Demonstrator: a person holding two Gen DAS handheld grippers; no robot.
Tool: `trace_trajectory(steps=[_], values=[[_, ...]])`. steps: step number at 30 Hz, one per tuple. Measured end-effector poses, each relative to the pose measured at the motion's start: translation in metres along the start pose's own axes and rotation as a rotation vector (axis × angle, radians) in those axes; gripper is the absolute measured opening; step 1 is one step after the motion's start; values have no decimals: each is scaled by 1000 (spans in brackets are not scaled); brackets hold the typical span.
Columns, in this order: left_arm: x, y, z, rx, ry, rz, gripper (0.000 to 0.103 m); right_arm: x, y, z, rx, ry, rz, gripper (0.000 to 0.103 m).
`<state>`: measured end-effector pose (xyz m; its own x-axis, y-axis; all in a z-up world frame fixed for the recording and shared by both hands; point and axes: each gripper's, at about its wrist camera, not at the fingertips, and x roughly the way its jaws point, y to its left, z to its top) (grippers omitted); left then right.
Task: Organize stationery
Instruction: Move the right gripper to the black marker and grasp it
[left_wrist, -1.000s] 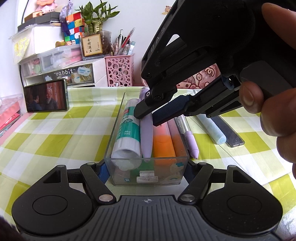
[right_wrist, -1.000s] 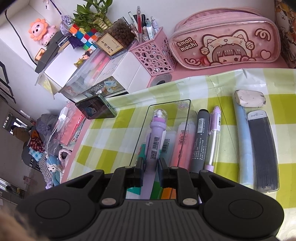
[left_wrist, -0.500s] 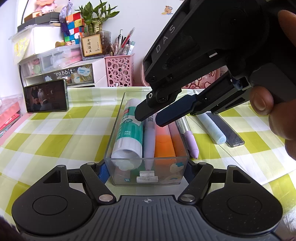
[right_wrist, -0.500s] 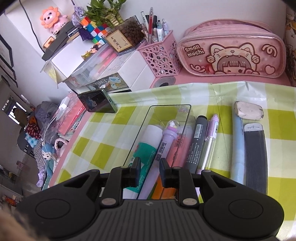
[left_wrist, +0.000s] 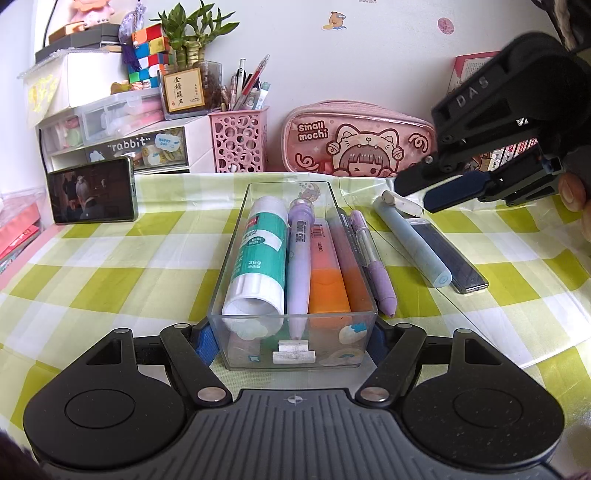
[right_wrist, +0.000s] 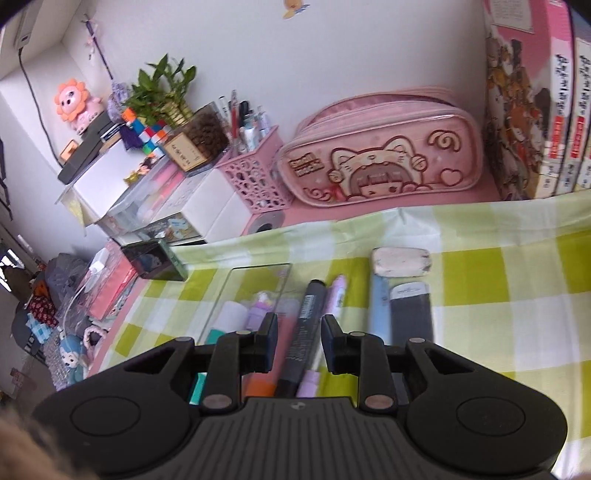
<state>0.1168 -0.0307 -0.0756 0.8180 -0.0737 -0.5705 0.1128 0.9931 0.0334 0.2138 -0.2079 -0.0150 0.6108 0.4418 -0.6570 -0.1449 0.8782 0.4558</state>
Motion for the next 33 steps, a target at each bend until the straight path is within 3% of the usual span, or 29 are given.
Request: trace_trajectory(steps=[7,17,22,28,33], values=[[0,0,0,1,0,0,73,-2,-25,-6,15,-8,-105,37],[0,0,0,1,0,0,73,19,-3,-8,-78,38,-89,37],[0,0,0,1,0,0,73,28,0,-6,-70,43,-123,37],[0,0,1,-4,0,2,73,33,16,-7,-68,61,-7,37],[0,2,2,-35,4,52,73,52,31,-9,-81,106,13,35]])
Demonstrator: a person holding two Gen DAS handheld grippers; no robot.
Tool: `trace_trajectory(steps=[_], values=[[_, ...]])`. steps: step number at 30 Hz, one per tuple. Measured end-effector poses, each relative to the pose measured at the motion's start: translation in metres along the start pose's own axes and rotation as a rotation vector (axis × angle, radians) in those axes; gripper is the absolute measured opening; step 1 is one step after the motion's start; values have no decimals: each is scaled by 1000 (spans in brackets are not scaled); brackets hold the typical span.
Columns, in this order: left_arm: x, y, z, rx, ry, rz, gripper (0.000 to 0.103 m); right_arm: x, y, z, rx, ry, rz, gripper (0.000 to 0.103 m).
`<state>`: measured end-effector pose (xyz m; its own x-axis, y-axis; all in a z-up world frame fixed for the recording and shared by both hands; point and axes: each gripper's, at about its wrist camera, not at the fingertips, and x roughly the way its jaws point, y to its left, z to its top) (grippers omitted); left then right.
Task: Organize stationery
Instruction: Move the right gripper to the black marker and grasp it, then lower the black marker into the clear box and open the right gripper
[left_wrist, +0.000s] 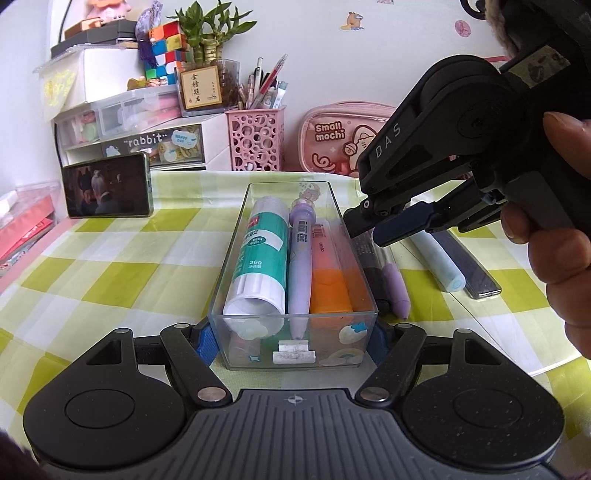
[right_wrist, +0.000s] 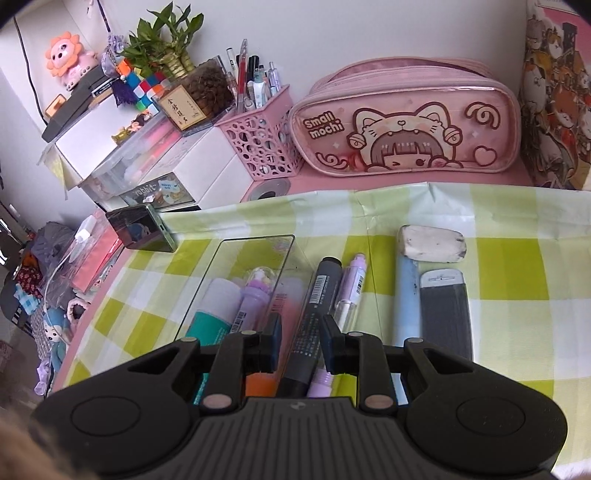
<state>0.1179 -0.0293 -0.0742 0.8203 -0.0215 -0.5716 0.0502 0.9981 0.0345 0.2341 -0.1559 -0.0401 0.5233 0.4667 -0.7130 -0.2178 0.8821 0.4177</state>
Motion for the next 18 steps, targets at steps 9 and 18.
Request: trace_trajectory(steps=[9,18], values=[[0,2,0,-2,1,-1,72,18,9,8,-44,59,-75,33],[1,2,0,-3,1,-3,72,4,-6,8,75,7,-38,29]])
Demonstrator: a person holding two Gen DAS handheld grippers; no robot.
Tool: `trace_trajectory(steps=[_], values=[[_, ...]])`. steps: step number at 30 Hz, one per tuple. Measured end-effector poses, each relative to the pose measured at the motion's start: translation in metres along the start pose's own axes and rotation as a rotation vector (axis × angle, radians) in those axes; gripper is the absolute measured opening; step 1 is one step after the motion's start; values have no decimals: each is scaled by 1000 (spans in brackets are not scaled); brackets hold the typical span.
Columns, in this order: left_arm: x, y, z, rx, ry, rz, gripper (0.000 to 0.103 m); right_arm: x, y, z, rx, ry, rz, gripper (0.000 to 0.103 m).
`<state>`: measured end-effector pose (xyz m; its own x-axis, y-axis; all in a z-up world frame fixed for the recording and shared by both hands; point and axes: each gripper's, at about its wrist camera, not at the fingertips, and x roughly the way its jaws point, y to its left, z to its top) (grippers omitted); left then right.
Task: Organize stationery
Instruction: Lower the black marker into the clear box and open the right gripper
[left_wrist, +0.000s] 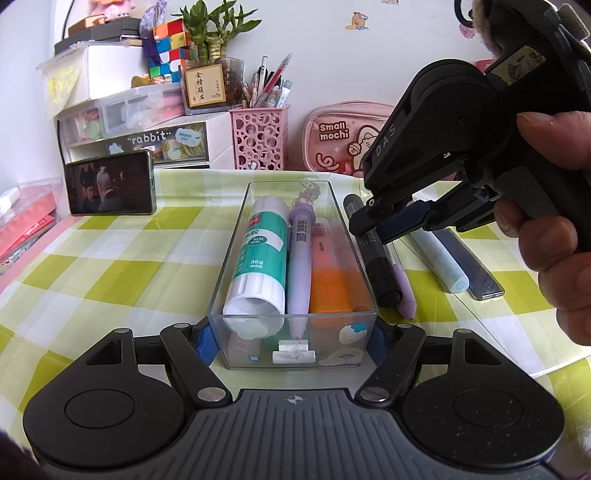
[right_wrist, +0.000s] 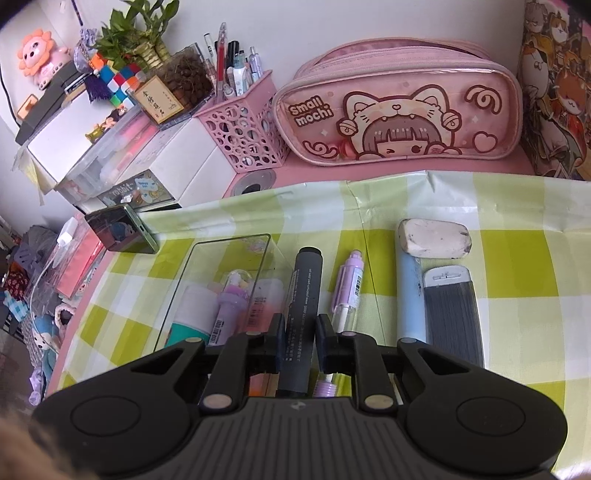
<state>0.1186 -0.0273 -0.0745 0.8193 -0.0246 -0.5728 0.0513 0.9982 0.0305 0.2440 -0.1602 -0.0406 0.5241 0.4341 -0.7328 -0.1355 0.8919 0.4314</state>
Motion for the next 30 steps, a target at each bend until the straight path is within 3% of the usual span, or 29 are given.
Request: trace_trajectory(steps=[9,14,30], values=[[0,0,0,0,-1,0,72,-36,7,2,60,-69,71,29],[0,0,-1,1,-1,0,72,-43,22,2,58,-62,117,29],[0,-1,-1,1,-1,0,72,-28,44,-12,-49,-24,70,29]])
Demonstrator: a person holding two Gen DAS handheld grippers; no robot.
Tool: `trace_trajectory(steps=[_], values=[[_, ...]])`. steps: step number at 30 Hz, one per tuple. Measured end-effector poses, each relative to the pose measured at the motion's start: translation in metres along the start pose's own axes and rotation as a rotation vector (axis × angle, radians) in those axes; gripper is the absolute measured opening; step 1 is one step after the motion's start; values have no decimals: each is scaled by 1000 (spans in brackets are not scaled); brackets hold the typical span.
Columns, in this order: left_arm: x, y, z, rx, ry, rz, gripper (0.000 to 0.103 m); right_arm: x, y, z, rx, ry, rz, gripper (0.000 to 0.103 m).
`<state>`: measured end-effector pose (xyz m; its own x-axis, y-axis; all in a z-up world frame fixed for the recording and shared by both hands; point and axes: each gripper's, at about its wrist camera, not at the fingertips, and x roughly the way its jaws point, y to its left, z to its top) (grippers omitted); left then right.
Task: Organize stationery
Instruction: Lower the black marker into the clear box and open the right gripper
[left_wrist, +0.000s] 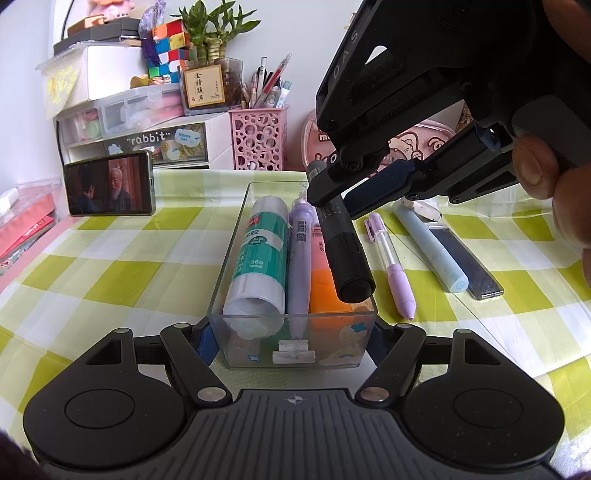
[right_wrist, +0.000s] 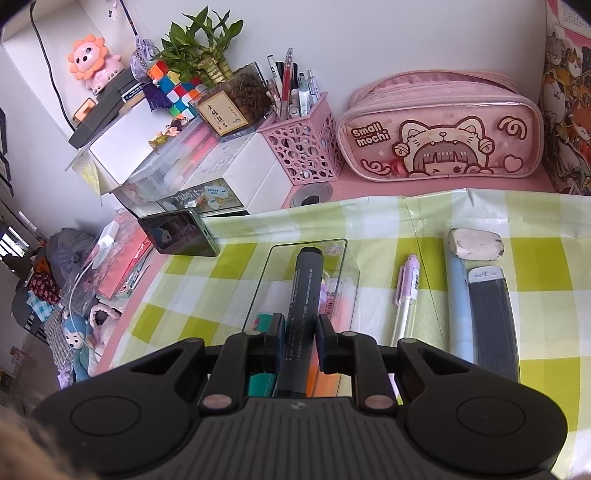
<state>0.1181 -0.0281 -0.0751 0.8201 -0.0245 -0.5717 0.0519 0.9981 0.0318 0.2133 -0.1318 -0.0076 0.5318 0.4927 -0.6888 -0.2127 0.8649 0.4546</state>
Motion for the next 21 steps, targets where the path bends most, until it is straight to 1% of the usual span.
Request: trace_trajectory(steps=[5,8,14,15,16,21], values=[[0,0,0,0,0,0,72,2,0,-2,-11,21,-6,30],[0,0,0,0,0,0,72,-1,1,-2,-31,7,-17,30],[0,0,0,0,0,0,72,-3,-2,2,-32,-29,-14,29],[0,0,0,0,0,0,72,-2,-1,2,-38,-31,-16,27],[0,0,0,0,0,0,72,1,0,3,-45,-27,-17,22],[0,0,0,0,0,0,72,13,3,0,-87,-5,-39,15]])
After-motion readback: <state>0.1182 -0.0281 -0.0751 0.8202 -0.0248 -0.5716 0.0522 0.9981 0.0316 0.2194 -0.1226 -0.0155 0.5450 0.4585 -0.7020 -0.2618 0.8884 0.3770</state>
